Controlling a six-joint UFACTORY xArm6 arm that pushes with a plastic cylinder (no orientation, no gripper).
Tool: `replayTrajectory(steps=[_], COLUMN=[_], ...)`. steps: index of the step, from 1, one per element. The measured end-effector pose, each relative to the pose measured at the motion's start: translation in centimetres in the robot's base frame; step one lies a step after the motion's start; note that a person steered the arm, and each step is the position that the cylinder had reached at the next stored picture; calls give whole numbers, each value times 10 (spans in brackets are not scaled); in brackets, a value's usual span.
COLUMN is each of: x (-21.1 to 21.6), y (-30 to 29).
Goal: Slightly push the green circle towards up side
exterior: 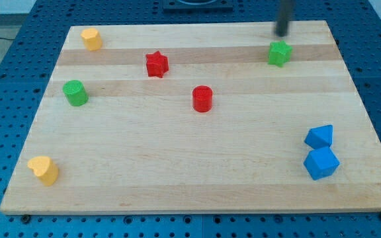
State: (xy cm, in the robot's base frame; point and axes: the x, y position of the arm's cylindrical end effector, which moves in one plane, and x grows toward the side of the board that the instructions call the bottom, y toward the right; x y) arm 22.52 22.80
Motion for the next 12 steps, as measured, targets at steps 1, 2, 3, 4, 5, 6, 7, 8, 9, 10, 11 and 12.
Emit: replayTrajectory(steps=[1,2,3,4,5,6,7,8,9,10,11,12], x=[9,11,29,77,100,104,107,105,100,69,96,140], y=[-1,-70,-58,-36,-54,-86,-141,-120,-173,-184,-226,-270])
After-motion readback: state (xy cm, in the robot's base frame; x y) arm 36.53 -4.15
